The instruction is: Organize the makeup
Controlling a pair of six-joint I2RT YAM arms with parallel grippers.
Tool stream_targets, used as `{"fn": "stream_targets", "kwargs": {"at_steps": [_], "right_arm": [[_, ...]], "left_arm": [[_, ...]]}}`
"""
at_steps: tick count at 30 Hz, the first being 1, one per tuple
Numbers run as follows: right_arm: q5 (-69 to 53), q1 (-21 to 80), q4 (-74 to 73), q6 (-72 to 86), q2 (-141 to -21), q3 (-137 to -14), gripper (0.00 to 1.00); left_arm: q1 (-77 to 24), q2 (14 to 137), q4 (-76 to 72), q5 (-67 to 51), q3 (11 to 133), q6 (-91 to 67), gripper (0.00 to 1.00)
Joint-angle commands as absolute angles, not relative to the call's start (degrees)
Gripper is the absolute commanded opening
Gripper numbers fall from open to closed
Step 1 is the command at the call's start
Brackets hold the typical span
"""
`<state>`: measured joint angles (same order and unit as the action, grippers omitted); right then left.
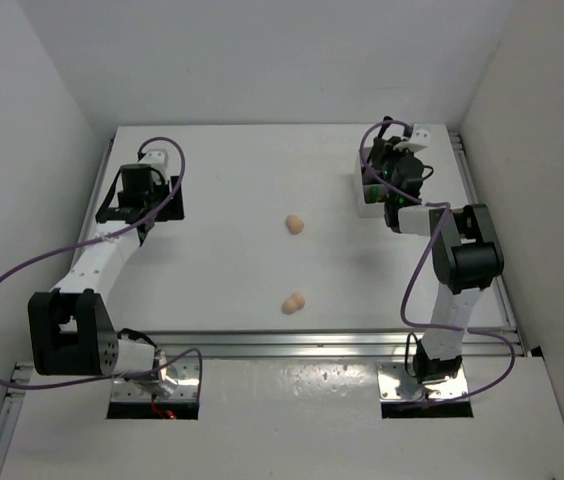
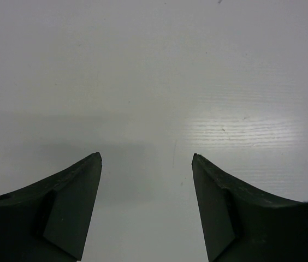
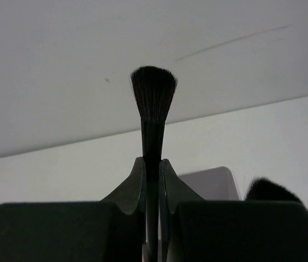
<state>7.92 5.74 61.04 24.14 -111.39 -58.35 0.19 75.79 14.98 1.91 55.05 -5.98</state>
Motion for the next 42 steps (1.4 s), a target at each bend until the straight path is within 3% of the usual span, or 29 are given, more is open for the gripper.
{"fn": "stream_targets", "kwargs": {"at_steps": [1,12,16,17,23,28,33,37,42], "right_arm": [[8.09,5.1,74.53,23.38,-111.27,-56.61,0.0],[6.42,5.19,75.5,20.3,-113.2,-50.63,0.0],[4.93,6.41,74.01,19.08,-112.5,-49.84,0.18],[4.75,6.59,73.57,18.46,-112.06,-49.75,0.28],[5.18,7.82,69.79,15.73,-108.2,-48.52,0.53],[9.48,9.4,66.02,11.1,-103.99,-46.93,0.65],[10.99,14.14,43.9,4.76,-95.28,-50.79,0.78],[8.88,19.57,4.17,1.6,-94.65,-66.67,0.91],[7.3,24.51,-9.75,-1.23,-97.73,-74.43,0.94]], "left_arm": [[0.18,77.43,15.9,1.58,58.27,-5.45,0.73],[0.18,78.84,15.91,1.58,60.12,-5.45,0.73],[0.18,78.84,15.91,1.58,59.59,-5.45,0.73],[0.18,78.23,15.91,1.58,59.59,-5.45,0.73],[0.18,76.99,15.91,1.05,58.54,-5.45,0.73],[0.18,76.99,15.91,-0.53,58.01,-5.45,0.73],[0.18,75.68,14.15,-0.53,57.22,-5.45,0.73],[0.18,75.15,14.15,-0.53,55.29,-5.98,0.73],[-0.35,74.62,13.62,-1.05,54.67,-7.03,0.73]]}}
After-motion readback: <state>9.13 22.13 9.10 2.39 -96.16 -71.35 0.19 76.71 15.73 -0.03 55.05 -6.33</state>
